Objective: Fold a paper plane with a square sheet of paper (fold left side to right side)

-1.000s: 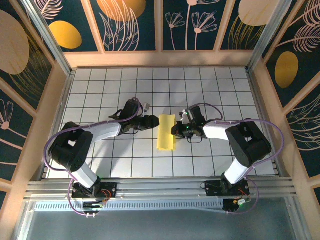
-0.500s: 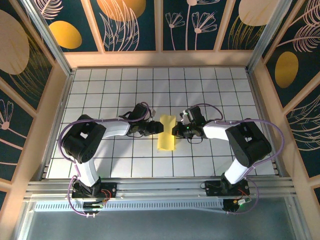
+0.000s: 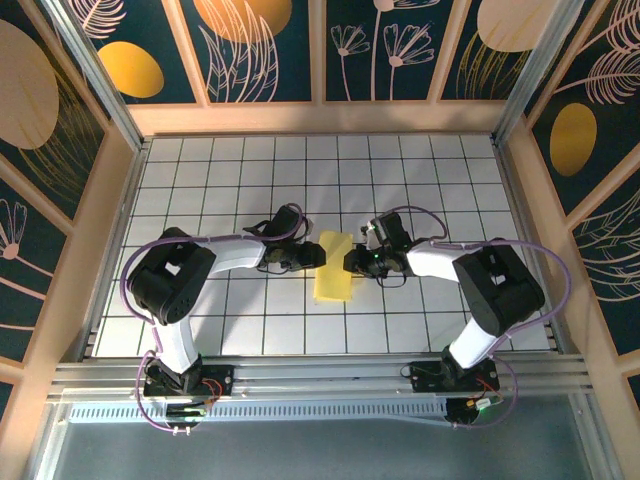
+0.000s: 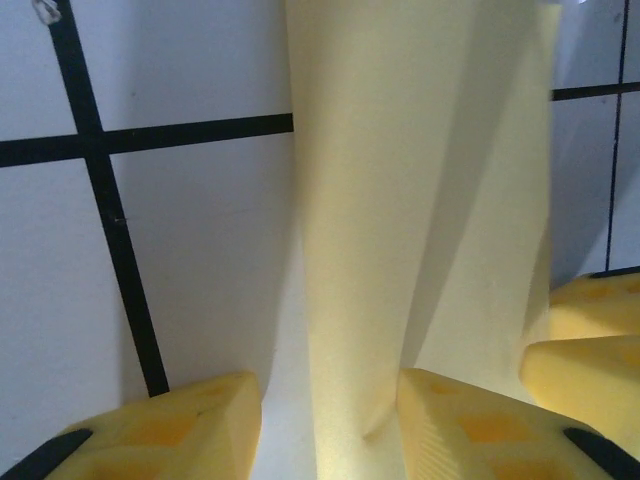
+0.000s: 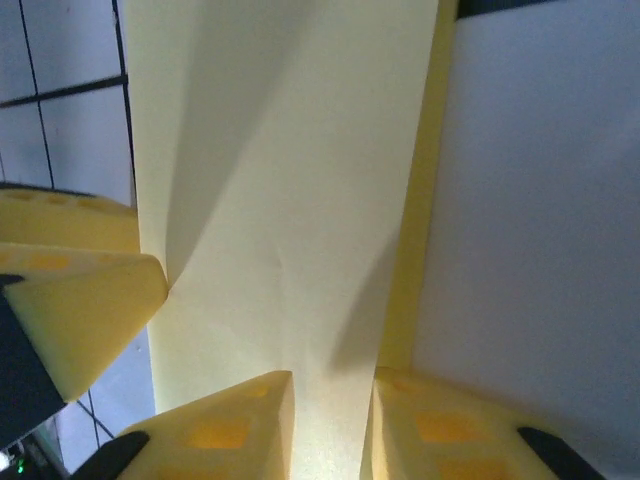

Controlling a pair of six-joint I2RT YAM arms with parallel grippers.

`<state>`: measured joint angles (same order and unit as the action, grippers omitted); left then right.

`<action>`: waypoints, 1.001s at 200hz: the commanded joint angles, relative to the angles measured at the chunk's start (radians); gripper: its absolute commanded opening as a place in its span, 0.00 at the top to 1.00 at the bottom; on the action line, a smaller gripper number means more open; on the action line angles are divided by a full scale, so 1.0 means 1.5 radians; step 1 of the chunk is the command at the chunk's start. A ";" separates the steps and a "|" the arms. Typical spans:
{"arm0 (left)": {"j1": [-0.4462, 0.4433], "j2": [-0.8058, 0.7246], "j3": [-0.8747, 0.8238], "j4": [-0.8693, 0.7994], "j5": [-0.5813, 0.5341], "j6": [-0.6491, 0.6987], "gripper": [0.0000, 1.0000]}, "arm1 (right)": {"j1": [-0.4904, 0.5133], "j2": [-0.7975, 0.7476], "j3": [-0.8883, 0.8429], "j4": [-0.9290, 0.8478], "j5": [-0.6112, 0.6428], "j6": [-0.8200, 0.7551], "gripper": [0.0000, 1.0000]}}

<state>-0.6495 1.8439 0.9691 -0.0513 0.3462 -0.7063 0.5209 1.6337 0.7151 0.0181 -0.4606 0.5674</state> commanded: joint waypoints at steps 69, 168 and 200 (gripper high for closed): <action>-0.028 0.074 0.017 -0.047 -0.067 0.001 0.59 | -0.065 -0.178 -0.018 -0.100 0.158 -0.045 0.53; -0.037 0.086 0.030 -0.064 -0.075 0.004 0.57 | -0.077 -0.185 -0.024 -0.100 0.147 -0.052 0.53; -0.039 0.090 0.037 -0.074 -0.080 0.009 0.57 | -0.077 -0.185 -0.025 -0.099 0.147 -0.053 0.53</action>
<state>-0.6827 1.8706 1.0401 -0.1539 0.2626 -0.7074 0.4129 1.3640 0.6907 -0.1211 -0.2516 0.5026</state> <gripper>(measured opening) 0.427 0.470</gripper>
